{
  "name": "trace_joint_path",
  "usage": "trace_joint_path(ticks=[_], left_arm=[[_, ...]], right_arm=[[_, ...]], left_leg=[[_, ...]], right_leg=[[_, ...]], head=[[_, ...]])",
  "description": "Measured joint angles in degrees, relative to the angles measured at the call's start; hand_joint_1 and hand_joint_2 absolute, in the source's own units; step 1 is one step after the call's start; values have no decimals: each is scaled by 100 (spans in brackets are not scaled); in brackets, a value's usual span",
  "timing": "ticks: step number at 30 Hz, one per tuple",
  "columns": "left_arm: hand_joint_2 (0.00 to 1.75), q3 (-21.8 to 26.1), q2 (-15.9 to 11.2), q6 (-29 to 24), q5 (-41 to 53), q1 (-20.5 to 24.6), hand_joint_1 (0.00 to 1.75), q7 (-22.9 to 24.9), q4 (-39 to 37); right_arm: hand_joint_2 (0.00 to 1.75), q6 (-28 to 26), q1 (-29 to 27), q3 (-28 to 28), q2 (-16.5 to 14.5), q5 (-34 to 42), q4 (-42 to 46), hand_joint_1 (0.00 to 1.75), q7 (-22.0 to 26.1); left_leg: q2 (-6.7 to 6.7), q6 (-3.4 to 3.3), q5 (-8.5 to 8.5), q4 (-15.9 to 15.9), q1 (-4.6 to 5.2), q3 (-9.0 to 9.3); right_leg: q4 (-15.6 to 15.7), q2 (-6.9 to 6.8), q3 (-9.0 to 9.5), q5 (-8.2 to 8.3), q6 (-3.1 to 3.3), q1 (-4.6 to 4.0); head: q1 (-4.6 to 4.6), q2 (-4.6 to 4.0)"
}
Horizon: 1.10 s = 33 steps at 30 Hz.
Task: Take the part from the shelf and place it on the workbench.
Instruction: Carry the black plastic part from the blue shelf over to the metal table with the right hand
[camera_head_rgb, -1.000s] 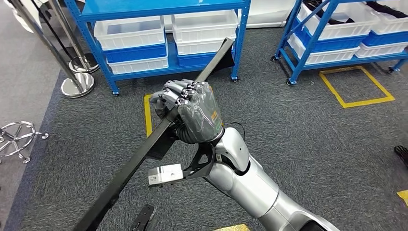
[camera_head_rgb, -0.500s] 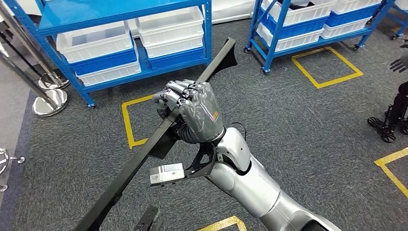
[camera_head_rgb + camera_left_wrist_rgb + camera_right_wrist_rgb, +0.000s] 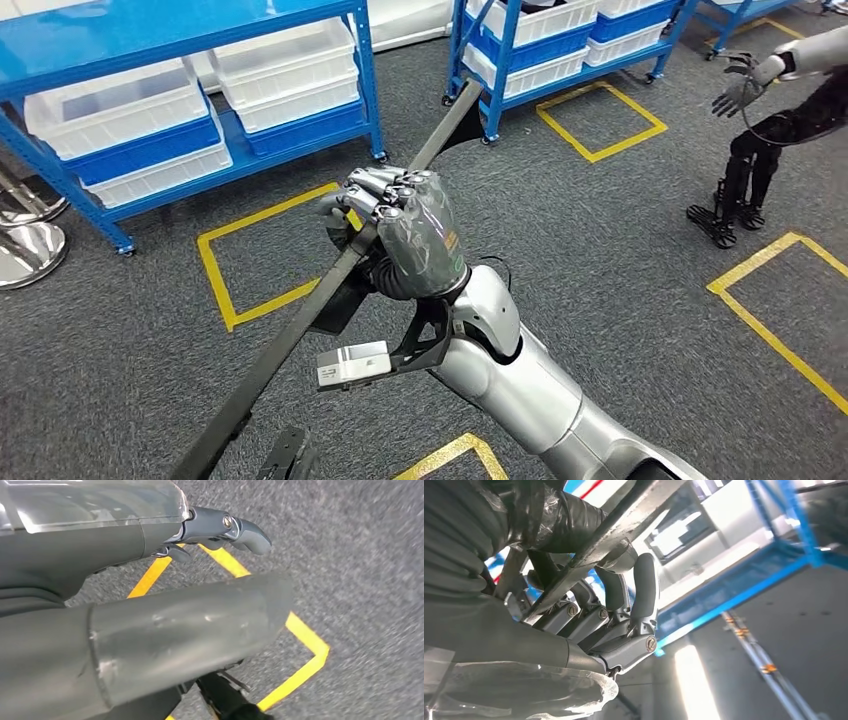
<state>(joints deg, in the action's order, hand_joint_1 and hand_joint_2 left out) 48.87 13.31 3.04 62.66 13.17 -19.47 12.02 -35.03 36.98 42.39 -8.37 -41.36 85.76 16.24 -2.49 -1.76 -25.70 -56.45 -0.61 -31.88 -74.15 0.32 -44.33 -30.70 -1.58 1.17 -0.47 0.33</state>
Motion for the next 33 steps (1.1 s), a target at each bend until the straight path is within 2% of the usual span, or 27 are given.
trace_joint_path(ticks=[1, 3, 4, 5, 6, 8, 10, 12, 13, 14, 15, 16, 17, 19, 20, 21, 23, 24, 26, 27, 28, 29, 30, 31, 32, 33], left_arm=[[0, 4, -7, 0, -3, -3, 0, -2, 0], [0, 12, -13, 0, -4, -1, 0, -8, 0], [0, 16, -17, 0, -3, 0, 0, -10, 0], [0, 21, -23, 1, -1, 0, 0, -15, 0], [0, 24, -30, 3, 6, -4, 0, -18, 0], [0, 26, -35, 13, 23, -12, 0, -26, 0], [0, 27, -37, 20, 32, -21, 0, -35, 0], [0, 28, -40, 27, 32, -46, 0, -47, 0], [0, 28, -43, 30, 31, -66, 0, -53, 0], [0, 27, -45, 33, 30, -86, 0, -57, 0], [0, 27, -48, 33, 30, -101, 0, -61, 0], [0, 27, -49, 33, 29, -110, 0, -63, 0], [0, 27, -50, 33, 29, -112, 0, -64, 0], [0, 28, -60, 34, 29, -110, 0, -68, 0], [0, 28, -66, 36, 28, -109, 0, -71, 0], [0, 28, -71, 39, 25, -108, 0, -78, 0], [0, 29, -72, 48, 1, -101, 0, -113, 0], [0, 29, -69, 50, -15, -94, 0, -138, 0], [0, 32, -64, 51, -54, -79, 0, -188, 0], [0, 33, -64, 44, -74, -77, 0, -207, 0], [0, 38, -68, 30, -104, -80, 0, -229, 0], [0, 47, -72, 12, -135, -85, 0, -246, 0], [0, 67, -75, -7, -174, -89, 0, -261, 0], [0, 92, -77, -25, -215, -90, 0, -271, 0], [0, 115, -77, -38, -254, -90, 0, -275, 0], [0, 137, -76, -50, -283, -89, 0, -279, 0]], right_arm=[[175, 0, -4, 1, 0, 1, -2, 175, 0], [175, -1, 2, 2, -1, 1, -4, 175, 0], [175, -1, 3, 3, -5, 3, -3, 175, 1], [175, -2, 3, 5, -9, 8, -3, 175, 1], [175, -2, 0, 6, -14, 13, -3, 175, 2], [175, -3, -9, 8, -20, 21, -3, 175, 10], [175, -3, -17, 10, -26, 22, -3, 175, 23], [175, -3, -26, 17, -37, 22, -5, 175, 35], [175, -3, -36, 22, -41, 22, -9, 175, 40], [175, -3, -52, 26, -42, 22, -15, 175, 43], [175, -3, -69, 29, -42, 22, -20, 175, 43], [175, -3, -83, 30, -42, 22, -25, 175, 44], [175, -3, -91, 30, -43, 22, -26, 175, 44], [175, -3, -91, 31, -45, 22, -25, 175, 44], [175, -5, -90, 32, -48, 17, -24, 175, 46], [175, -9, -91, 34, -50, 9, -24, 175, 47], [175, -19, -93, 36, -53, -7, -23, 175, 49], [175, -23, -93, 36, -52, -10, -22, 175, 48], [175, -29, -75, 36, -52, -10, -20, 175, 49], [175, -29, -67, 36, -52, -10, -22, 175, 49], [175, -27, -62, 36, -51, -10, -28, 175, 50], [175, -23, -63, 36, -51, -11, -38, 175, 50], [175, -20, -67, 37, -49, -15, -49, 175, 50], [175, -17, -68, 37, -49, -21, -58, 175, 50], [175, -16, -68, 38, -49, -29, -63, 175, 50], [175, -16, -67, 38, -49, -40, -64, 175, 50]], left_leg=[[-71, 14, -13, -22, -2, -9], [-188, 67, -65, -92, 6, -22], [-235, 103, -99, -134, 21, -27], [-278, 140, -128, -167, 35, -29], [-323, 176, -145, -181, 46, -27], [-384, 237, -173, -183, 30, -10], [-188, 291, -345, -366, -2, -72], [101, 316, -719, -995, -23, -341], [164, 316, -890, -1388, -24, -523], [190, 311, -983, -1693, -22, -671], [202, 297, -961, -1813, -21, -739], [218, 275, -830, -1707, -19, -704], [277, 244, -612, -1395, -17, -572], [543, 176, -255, -651, -22, -256], [653, 153, -182, -402, -19, -147], [709, 139, -182, -294, -14, -103], [613, 107, -166, -206, -11, -64], [544, 81, -131, -154, -20, -44], [386, 16, -62, -40, -33, 3], [307, -4, -52, -22, -18, 12], [226, -20, -53, -18, -7, 12], [140, -27, -57, -21, 1, 8], [56, -23, -64, -26, 3, 4], [-24, -15, -72, -34, 2, 0], [-97, 2, -84, -48, 0, -1], [-165, 26, -105, -73, -3, -1]], right_leg=[[170, -37, 110, 125, -13, 13], [877, -259, 538, 414, -6, 3], [1164, -357, 699, 491, 26, -11], [1331, -423, 786, 514, 65, -31], [1374, -422, 793, 494, 111, -53], [1387, -286, 773, 518, 186, -50], [1411, -167, 767, 551, 255, -31], [1424, -39, 756, 574, 306, -28], [1422, 34, 747, 580, 321, -38], [1419, 114, 742, 584, 329, -49], [1413, 197, 739, 586, 332, -60], [1405, 282, 739, 587, 333, -68], [1396, 365, 742, 587, 333, -73], [1383, 507, 735, 595, 317, -72], [1379, 572, 715, 608, 293, -63], [1383, 630, 690, 628, 259, -50], [1410, 750, 652, 675, 172, -33], [1402, 704, 636, 669, 141, -44], [1135, 412, 504, 481, 93, -76], [850, 224, 371, 309, 76, -76], [515, 111, 216, 133, 54, -63], [227, 58, 85, 12, 33, -45], [73, 23, 23, -23, 17, -27], [113, -10, 62, 41, 5, -11], [343, -56, 205, 181, -2, 2], [710, -149, 414, 329, -3, 9]], head=[[0, 0], [1, 0], [-1, 0], [-1, 0], [-1, 0], [-1, 0], [-2, 0], [-3, 0], [-3, 0], [-3, 0], [-3, 0], [-3, 0], [-2, 0], [-2, 0], [-1, 0], [-2, 0], [-3, 0], [-2, 0], [0, 0], [1, 0], [1, 0], [1, 0], [1, 0], [2, 0], [1, 0], [2, 0]])
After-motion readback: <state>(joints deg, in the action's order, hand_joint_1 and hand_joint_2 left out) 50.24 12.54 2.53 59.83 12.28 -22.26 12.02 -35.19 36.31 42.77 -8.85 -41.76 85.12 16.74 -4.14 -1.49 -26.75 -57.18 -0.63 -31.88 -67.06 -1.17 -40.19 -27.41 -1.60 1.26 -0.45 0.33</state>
